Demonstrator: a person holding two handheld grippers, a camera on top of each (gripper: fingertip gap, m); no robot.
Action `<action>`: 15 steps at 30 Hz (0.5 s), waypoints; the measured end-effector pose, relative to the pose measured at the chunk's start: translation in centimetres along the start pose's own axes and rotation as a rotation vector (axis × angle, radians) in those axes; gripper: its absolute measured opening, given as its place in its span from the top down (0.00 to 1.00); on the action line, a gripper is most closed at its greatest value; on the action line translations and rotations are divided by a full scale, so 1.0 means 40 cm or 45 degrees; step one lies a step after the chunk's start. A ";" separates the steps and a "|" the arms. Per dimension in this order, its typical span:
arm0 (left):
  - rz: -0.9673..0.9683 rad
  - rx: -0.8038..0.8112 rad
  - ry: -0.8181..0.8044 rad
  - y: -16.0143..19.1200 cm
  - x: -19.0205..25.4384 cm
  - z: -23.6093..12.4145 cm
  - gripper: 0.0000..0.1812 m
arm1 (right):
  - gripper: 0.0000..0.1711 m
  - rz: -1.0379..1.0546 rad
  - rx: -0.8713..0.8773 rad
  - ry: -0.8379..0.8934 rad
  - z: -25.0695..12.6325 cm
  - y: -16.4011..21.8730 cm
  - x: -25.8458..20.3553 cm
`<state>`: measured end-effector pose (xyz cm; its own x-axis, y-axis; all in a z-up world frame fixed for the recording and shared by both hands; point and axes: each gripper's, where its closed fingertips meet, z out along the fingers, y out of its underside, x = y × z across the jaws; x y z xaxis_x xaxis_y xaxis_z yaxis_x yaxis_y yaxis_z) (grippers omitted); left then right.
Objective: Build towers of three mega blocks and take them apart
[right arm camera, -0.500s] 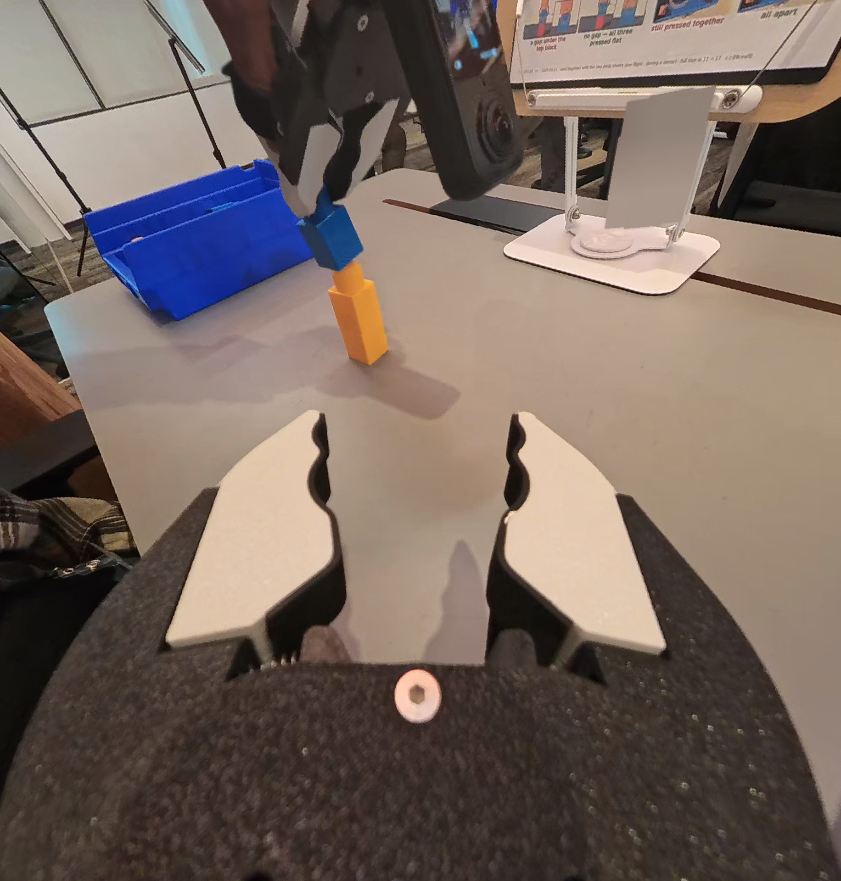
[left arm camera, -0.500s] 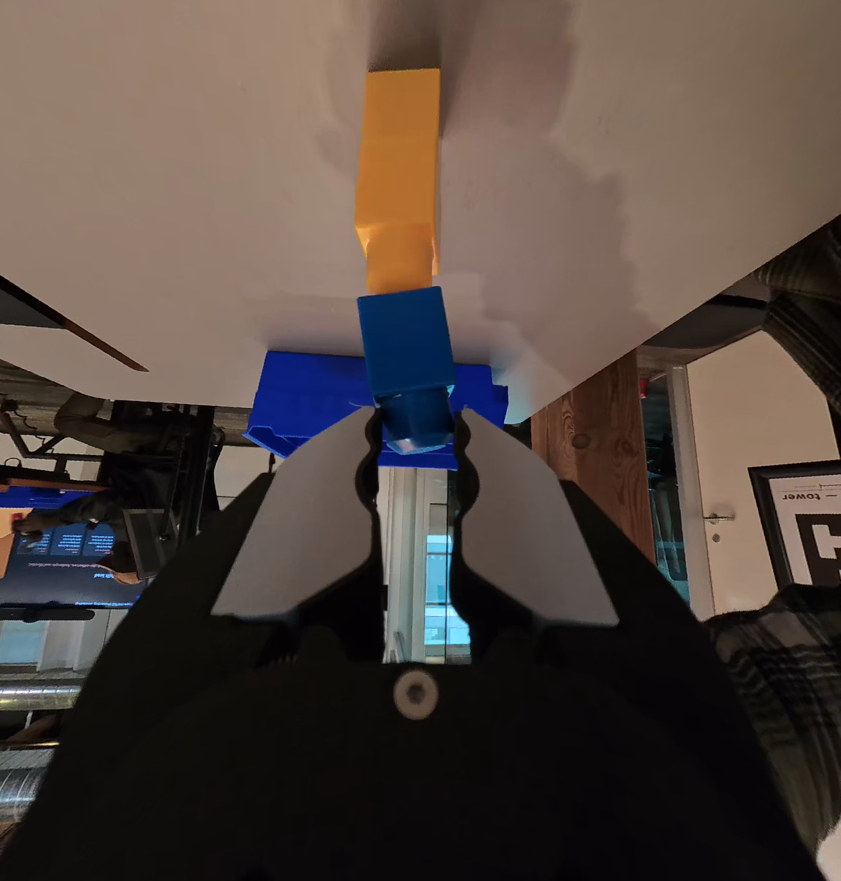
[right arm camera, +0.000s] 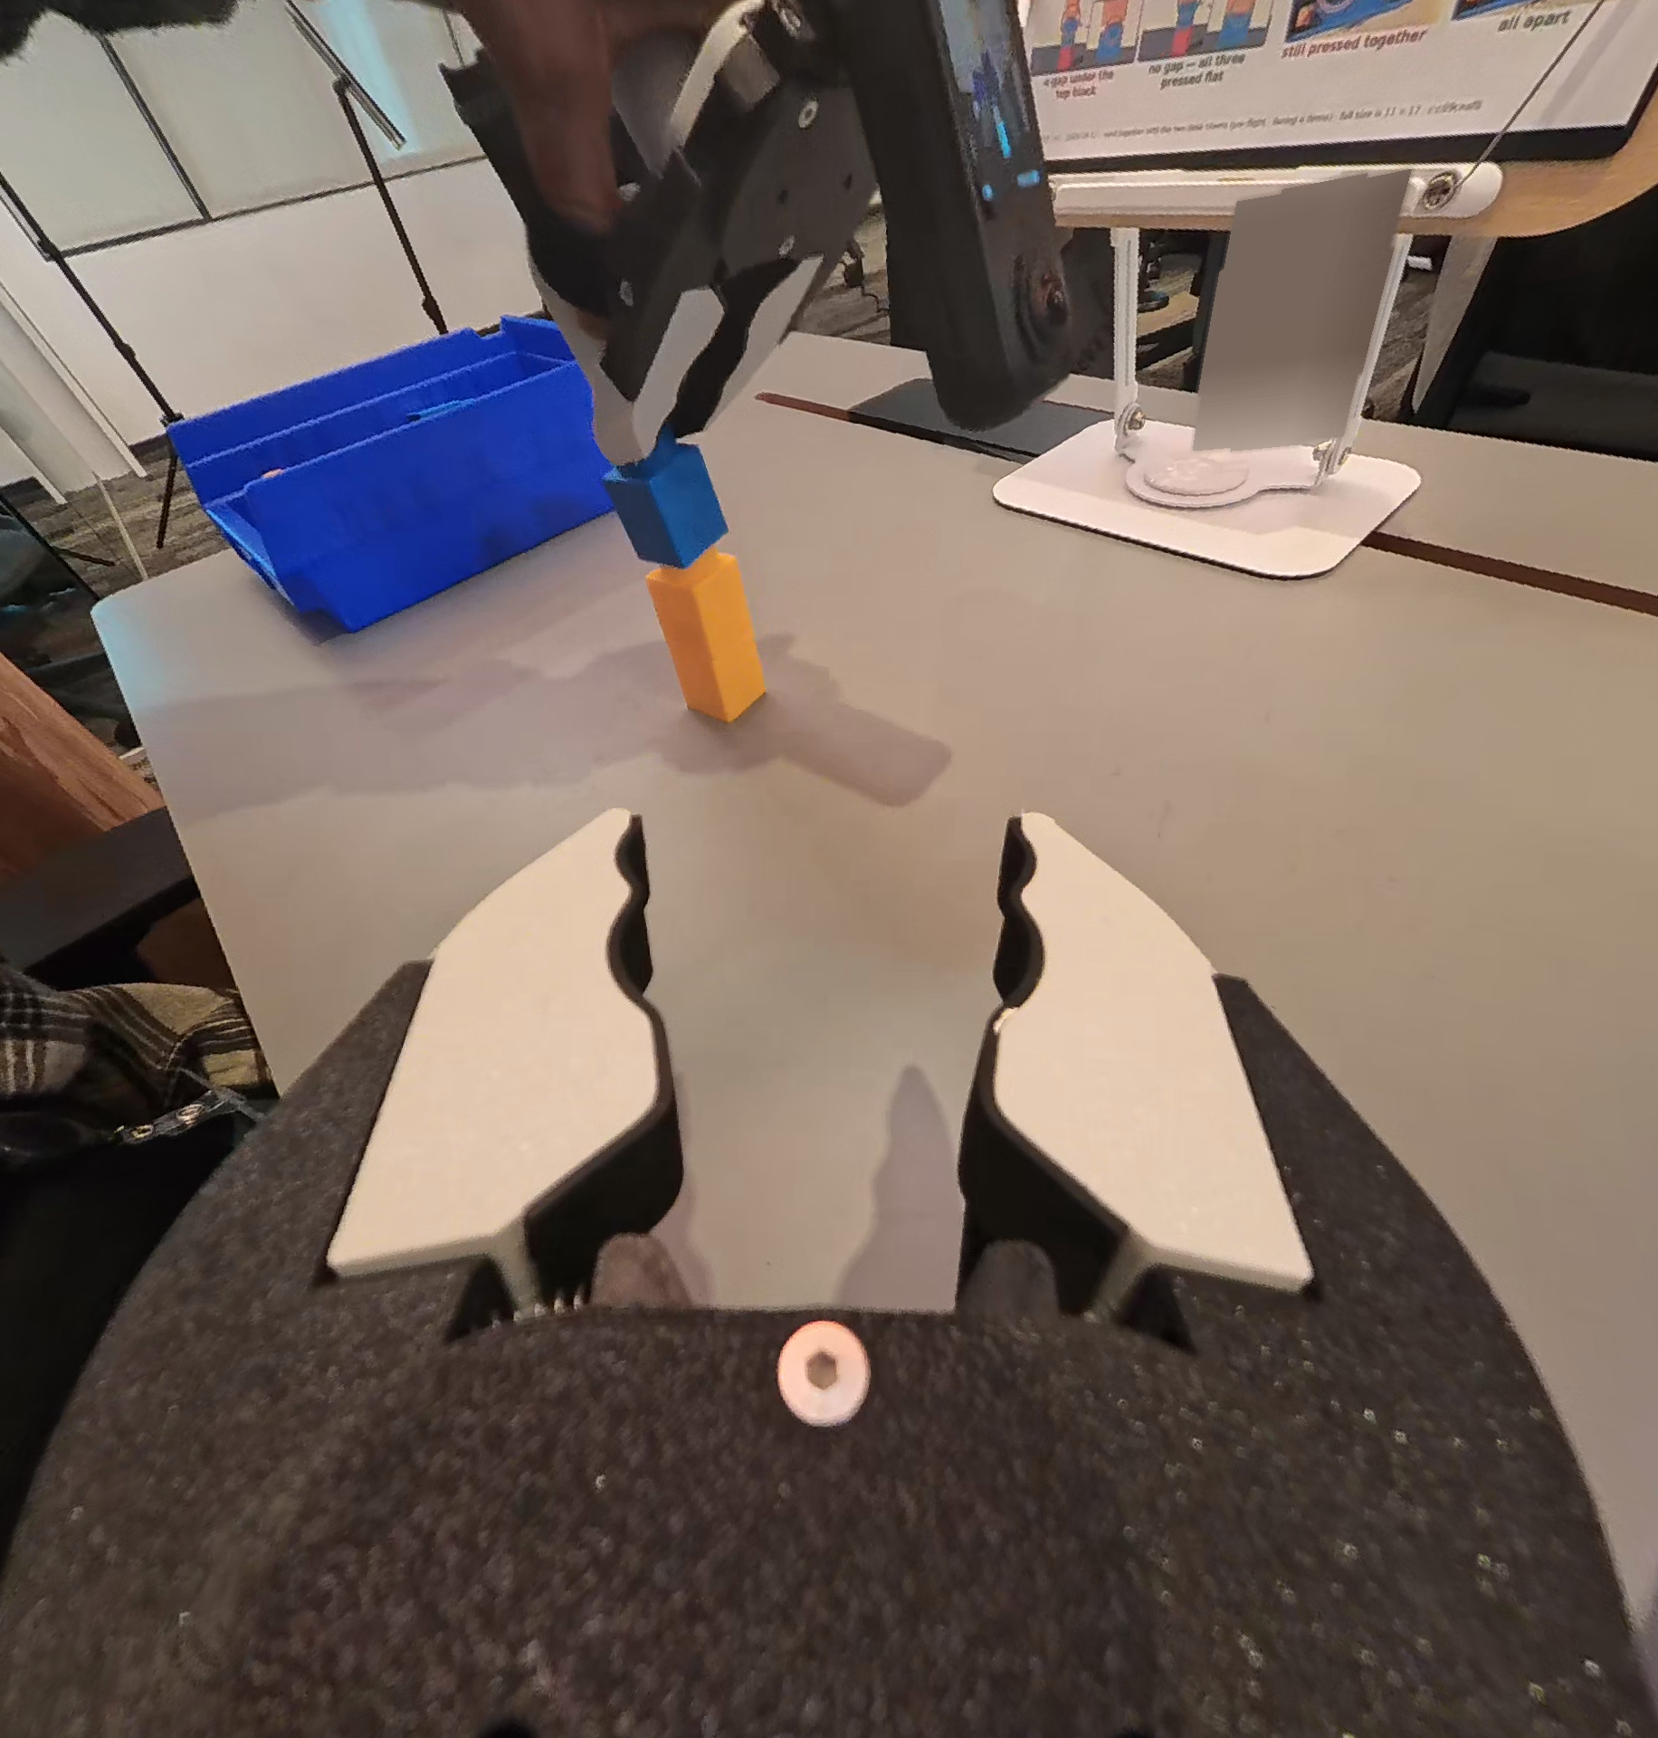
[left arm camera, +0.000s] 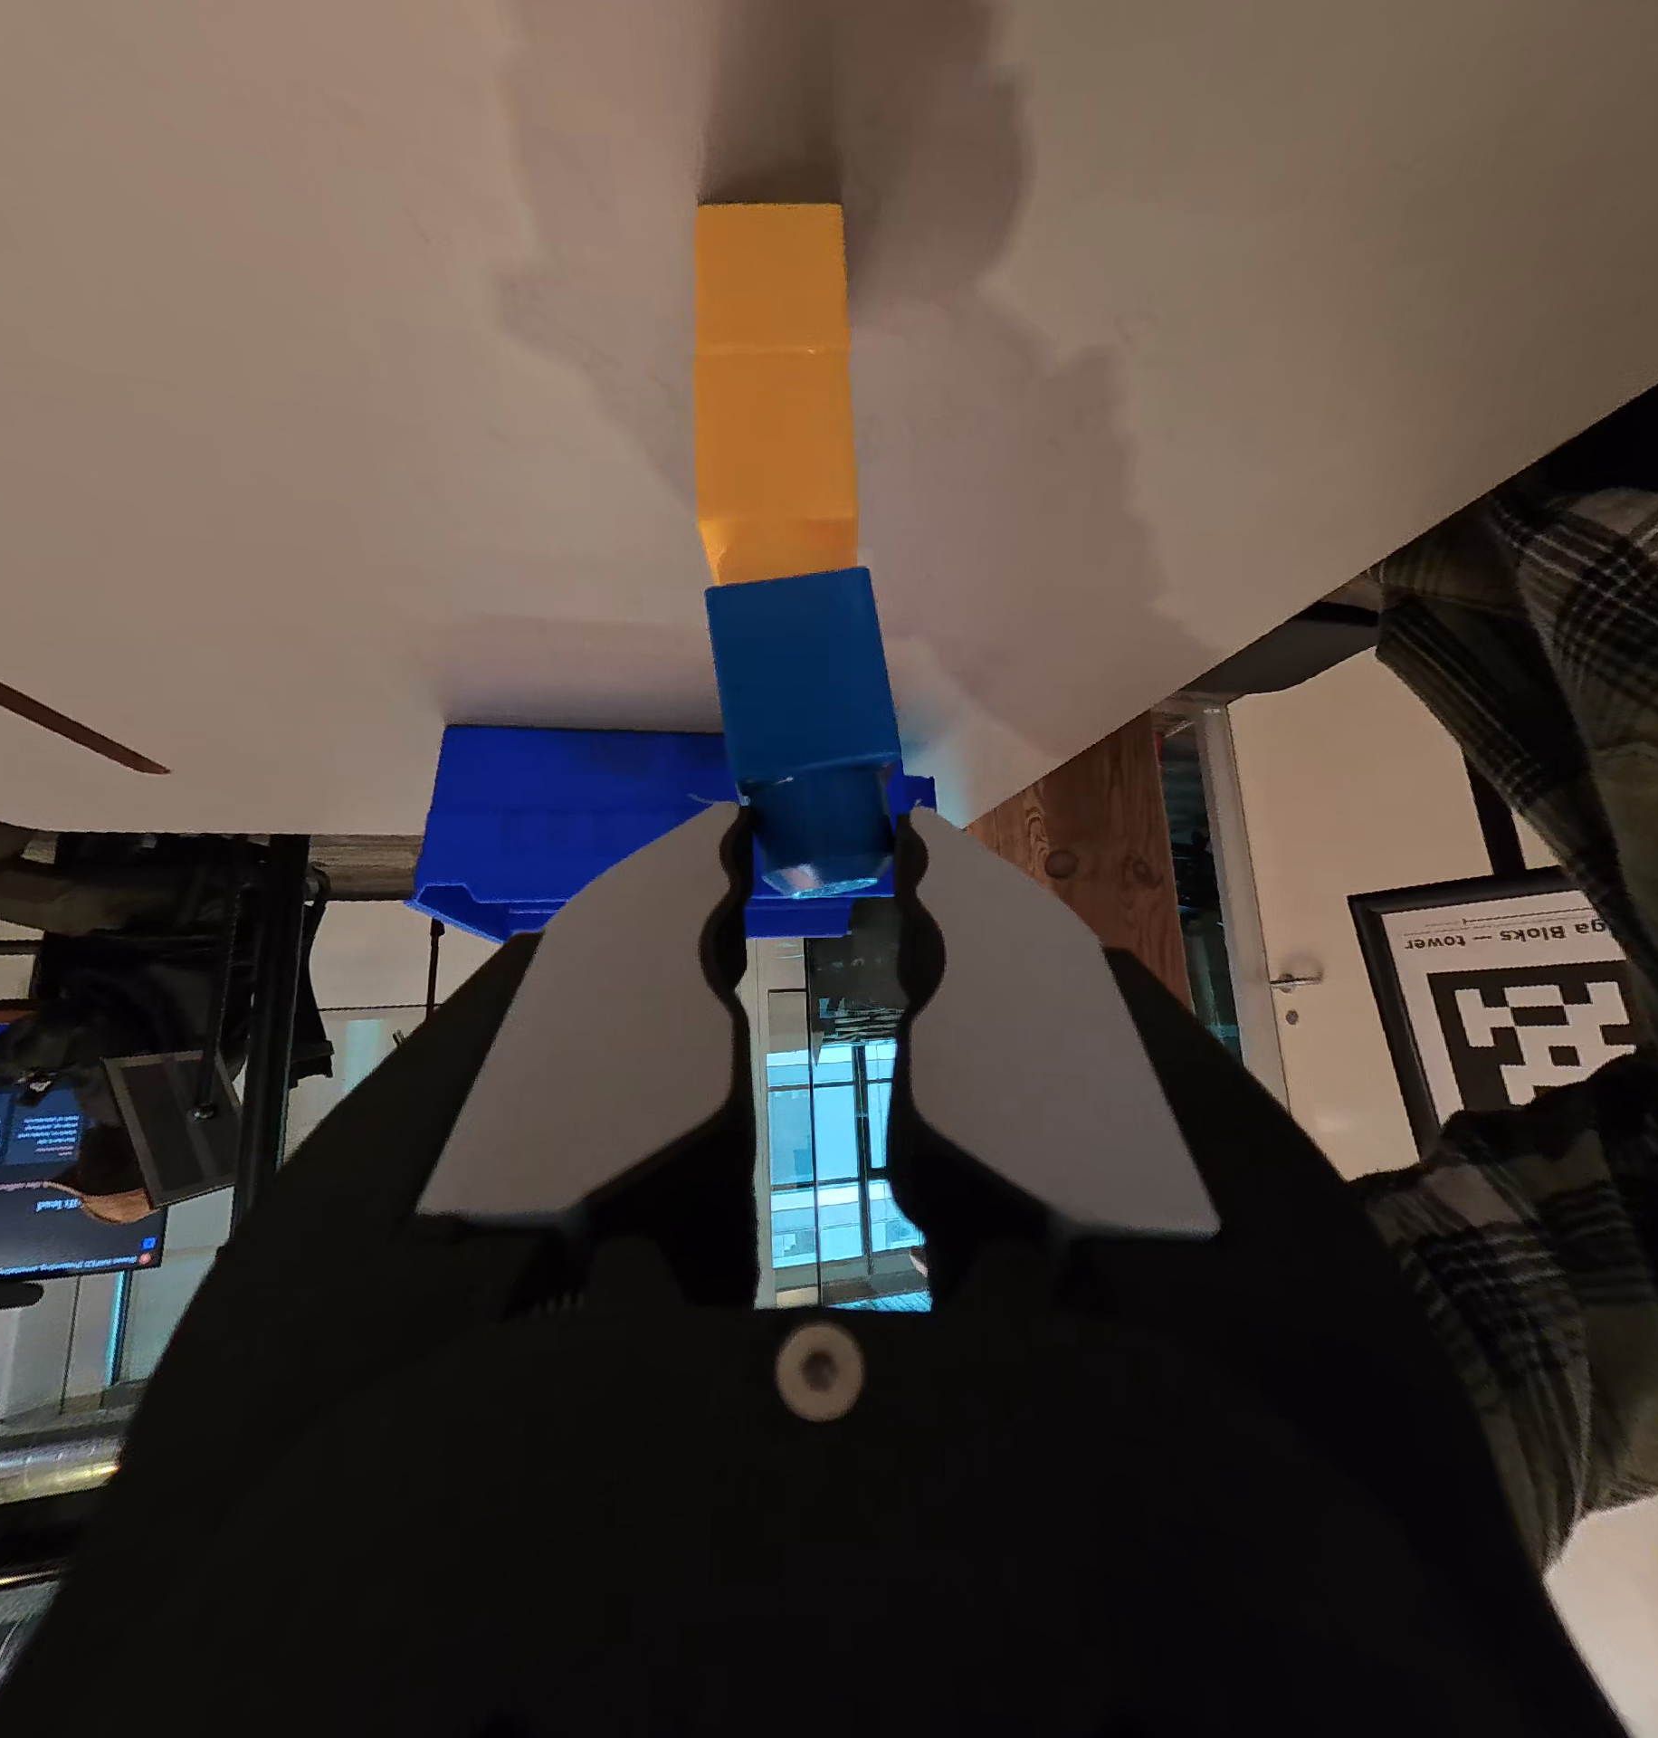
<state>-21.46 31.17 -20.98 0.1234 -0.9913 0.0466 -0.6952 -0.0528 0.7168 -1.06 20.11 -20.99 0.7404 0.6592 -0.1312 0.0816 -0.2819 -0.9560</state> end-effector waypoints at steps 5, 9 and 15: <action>0.004 0.002 -0.007 -0.009 -0.007 0.007 0.85 | 0.58 0.002 0.000 0.002 -0.002 0.000 0.002; 0.017 0.054 -0.021 -0.020 -0.011 0.006 0.85 | 0.58 0.005 0.006 0.002 -0.002 -0.001 0.002; 0.045 0.063 -0.064 -0.030 -0.023 0.012 0.86 | 0.59 -0.003 -0.004 -0.003 0.002 0.003 -0.005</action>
<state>-21.07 32.08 -22.21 0.0634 -0.9974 0.0352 -0.7326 -0.0226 0.6803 -1.24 20.00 -21.08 0.7389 0.6613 -0.1293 0.0857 -0.2826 -0.9554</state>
